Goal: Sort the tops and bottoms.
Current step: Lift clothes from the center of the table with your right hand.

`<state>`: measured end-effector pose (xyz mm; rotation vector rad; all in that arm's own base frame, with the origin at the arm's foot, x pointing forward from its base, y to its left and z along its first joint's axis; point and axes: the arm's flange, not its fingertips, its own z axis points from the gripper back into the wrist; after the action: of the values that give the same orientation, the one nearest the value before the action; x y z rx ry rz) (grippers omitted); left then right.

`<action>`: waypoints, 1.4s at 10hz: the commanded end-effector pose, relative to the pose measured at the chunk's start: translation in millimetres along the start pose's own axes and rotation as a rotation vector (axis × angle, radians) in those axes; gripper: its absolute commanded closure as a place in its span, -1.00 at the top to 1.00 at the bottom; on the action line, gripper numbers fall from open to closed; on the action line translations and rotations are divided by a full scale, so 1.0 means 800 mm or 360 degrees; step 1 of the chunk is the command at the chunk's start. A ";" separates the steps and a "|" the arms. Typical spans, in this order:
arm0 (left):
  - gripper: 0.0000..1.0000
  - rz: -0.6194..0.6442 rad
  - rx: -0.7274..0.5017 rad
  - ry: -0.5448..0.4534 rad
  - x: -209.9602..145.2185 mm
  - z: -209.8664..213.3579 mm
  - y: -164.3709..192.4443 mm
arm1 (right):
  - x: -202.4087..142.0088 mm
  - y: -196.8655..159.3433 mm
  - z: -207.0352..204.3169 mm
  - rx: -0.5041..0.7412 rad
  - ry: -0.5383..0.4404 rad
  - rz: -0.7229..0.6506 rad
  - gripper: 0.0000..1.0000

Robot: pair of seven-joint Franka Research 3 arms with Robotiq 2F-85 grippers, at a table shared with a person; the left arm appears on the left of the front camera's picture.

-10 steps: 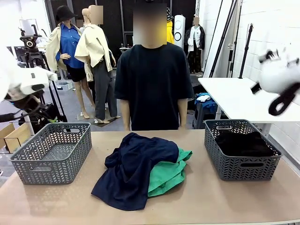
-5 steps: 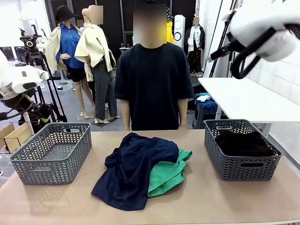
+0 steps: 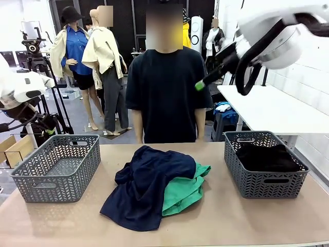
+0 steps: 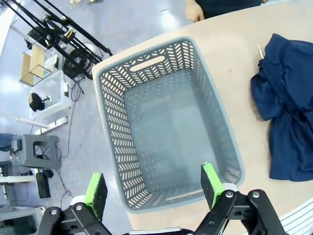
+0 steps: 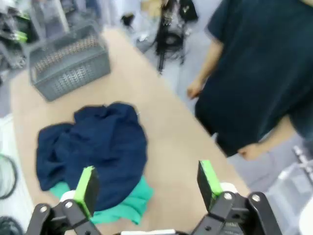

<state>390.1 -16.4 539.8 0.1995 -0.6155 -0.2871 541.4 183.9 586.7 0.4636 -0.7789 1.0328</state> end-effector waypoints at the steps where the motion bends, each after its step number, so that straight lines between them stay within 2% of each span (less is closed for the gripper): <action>1: 1.00 -0.0002 0.0007 -0.0005 0.002 0.001 0.000 | -0.005 0.005 -0.056 0.0199 0.0132 0.0106 1.00; 3: 1.00 -0.0002 0.0007 -0.0005 0.002 0.001 0.000 | -0.014 0.035 -0.116 0.0363 0.0306 0.0114 1.00; 7: 1.00 -0.0002 0.0007 -0.0005 0.002 0.001 0.000 | -0.059 0.088 -0.203 0.0520 0.0584 0.0280 1.00; 8: 1.00 -0.0002 0.0007 -0.0005 0.002 0.001 0.000 | -0.070 0.100 -0.213 0.0578 0.0621 0.0309 1.00; 14: 1.00 -0.0002 0.0007 -0.0005 0.002 0.001 0.000 | -0.109 0.145 -0.235 0.0568 0.0772 0.0508 1.00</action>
<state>390.2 -16.5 539.9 0.1993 -0.6157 -0.2873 486.2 318.1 399.6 0.4256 -0.2216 1.4988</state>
